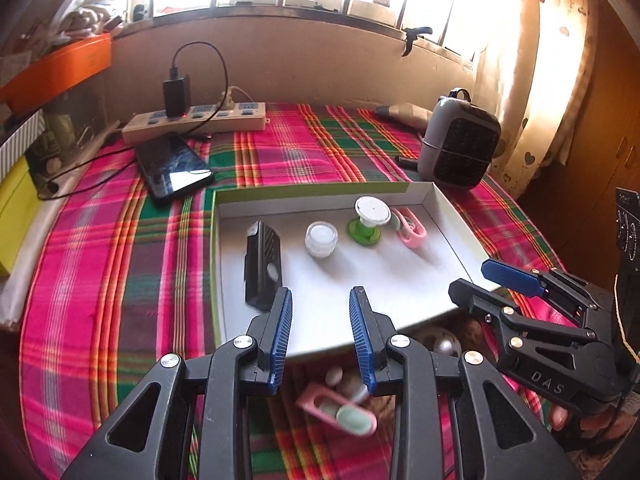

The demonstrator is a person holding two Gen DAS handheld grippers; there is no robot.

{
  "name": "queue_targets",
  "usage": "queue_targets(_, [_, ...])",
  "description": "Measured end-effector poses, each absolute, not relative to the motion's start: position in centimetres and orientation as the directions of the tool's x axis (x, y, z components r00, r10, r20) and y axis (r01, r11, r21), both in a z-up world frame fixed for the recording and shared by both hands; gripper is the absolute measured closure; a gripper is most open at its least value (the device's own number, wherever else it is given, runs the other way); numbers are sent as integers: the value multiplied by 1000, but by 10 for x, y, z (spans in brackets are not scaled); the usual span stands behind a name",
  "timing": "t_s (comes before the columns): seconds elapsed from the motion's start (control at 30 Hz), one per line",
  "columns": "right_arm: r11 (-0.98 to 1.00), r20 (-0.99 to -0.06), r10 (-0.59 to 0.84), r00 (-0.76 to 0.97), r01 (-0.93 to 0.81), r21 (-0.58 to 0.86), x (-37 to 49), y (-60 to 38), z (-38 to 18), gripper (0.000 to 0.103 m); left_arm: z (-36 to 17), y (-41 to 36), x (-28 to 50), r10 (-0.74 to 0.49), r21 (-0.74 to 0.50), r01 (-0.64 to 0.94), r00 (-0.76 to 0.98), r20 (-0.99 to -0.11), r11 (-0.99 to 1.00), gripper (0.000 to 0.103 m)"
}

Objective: Organize objects
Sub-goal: 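Withdraw both tools from the box toward the remaining items in front of it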

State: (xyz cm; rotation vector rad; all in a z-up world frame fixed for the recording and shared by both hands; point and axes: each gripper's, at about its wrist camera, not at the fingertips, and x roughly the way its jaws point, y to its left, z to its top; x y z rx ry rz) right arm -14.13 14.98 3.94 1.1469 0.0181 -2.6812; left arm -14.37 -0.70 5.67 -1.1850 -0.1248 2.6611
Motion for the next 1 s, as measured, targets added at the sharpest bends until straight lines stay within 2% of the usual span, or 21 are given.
queue_targets(0.4, [-980, -698, -182, -693, 183, 75, -111, 159, 38, 54, 54, -24, -104, 231, -193, -132, -665, -711, -972, 75])
queue_targets(0.5, [-981, -697, -185, -693, 173, 88, -106, 164, 35, 54, 51, -23, -96, 266, -216, -158, -658, -704, -964, 71])
queue_targets(1.0, [-982, -708, -184, -682, 154, 107, -93, 174, 24, 54, 28, -6, -96, 264, -220, -147, -603, -753, -964, 69])
